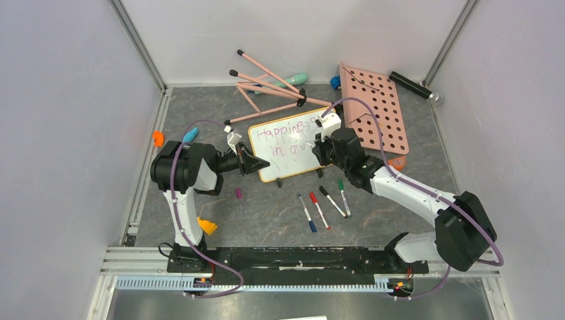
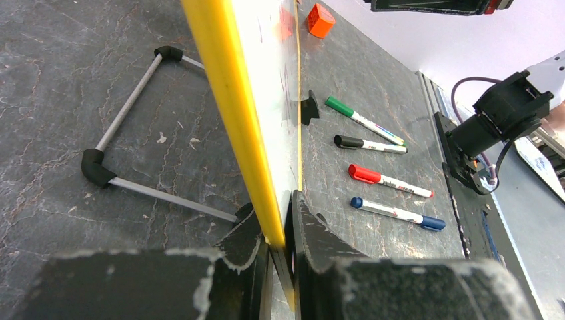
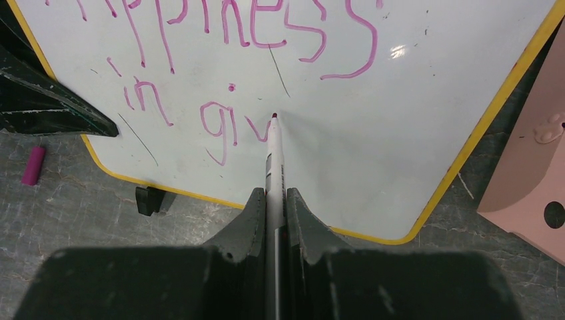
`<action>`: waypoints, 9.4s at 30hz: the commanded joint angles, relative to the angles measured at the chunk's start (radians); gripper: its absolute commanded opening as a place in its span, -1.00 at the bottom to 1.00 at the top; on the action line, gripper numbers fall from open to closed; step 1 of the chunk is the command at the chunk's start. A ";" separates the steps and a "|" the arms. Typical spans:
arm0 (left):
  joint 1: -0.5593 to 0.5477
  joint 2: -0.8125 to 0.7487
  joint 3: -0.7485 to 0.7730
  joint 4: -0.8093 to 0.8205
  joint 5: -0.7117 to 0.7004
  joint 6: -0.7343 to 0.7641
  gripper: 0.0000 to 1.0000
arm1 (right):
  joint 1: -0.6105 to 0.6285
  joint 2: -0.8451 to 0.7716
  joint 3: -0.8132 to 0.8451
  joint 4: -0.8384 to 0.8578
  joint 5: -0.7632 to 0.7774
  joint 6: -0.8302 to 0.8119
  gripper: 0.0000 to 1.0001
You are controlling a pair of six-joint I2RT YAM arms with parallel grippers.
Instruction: Write a sentence on the whiteboard
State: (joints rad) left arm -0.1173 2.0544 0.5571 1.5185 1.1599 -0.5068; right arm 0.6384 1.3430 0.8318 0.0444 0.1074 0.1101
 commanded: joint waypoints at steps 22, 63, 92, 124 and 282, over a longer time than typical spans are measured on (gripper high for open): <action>0.014 0.045 -0.002 0.039 -0.063 0.188 -0.93 | -0.015 0.044 0.053 0.042 0.110 0.013 -1.00; 0.015 0.045 -0.003 0.039 -0.065 0.188 -0.93 | -0.020 -0.034 -0.039 0.058 -0.016 0.026 -1.00; 0.014 0.045 -0.002 0.039 -0.065 0.188 -0.93 | -0.020 0.015 -0.049 0.060 -0.011 0.023 -1.00; 0.015 0.045 -0.004 0.039 -0.063 0.191 -0.93 | -0.027 -0.019 0.021 -0.002 0.027 0.014 -1.00; 0.013 0.043 -0.004 0.039 -0.067 0.191 -0.94 | -0.097 -0.025 -0.088 -0.019 -0.005 0.028 -1.00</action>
State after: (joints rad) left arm -0.1173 2.0548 0.5571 1.5166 1.1564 -0.5087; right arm 0.5476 1.3380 0.7937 -0.0040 0.1059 0.1314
